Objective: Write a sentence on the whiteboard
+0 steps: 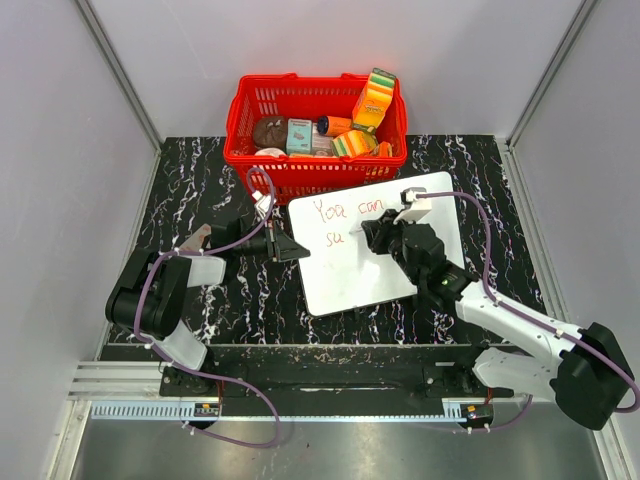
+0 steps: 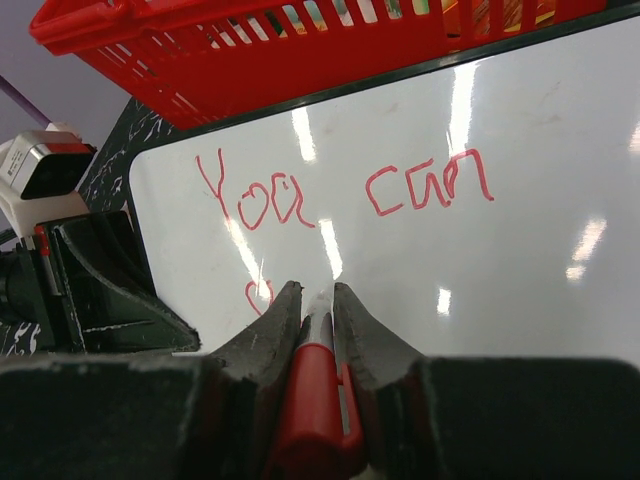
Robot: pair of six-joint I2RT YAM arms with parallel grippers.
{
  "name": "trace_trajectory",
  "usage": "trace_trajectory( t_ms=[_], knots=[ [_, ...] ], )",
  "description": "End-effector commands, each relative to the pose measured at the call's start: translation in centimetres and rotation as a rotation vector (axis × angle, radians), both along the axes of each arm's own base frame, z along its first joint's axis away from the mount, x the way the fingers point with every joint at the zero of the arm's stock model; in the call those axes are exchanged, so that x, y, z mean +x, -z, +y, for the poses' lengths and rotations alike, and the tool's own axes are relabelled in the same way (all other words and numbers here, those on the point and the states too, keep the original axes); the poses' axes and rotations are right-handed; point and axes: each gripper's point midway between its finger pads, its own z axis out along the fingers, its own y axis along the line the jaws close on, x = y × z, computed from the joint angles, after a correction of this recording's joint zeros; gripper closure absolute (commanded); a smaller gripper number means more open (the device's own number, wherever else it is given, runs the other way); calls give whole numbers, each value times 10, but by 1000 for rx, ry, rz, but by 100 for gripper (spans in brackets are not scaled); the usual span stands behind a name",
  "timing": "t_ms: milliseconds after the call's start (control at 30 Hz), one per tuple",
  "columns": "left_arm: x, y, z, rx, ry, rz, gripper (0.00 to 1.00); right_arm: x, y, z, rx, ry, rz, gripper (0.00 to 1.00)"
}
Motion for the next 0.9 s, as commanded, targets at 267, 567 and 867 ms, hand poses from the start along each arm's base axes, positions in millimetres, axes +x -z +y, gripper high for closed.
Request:
trace_trajectory(
  t_ms=[267,567,867],
  knots=[
    [5,-4,-6,8,24,-132,100,12,-31,3,41,41,-84,100],
    [5,-5,-6,8,24,-135,100,13,-23,13,36,3,-62,100],
    [5,-5,-6,8,24,-136,100,5,-12,16,24,-41,-28,100]
  ],
)
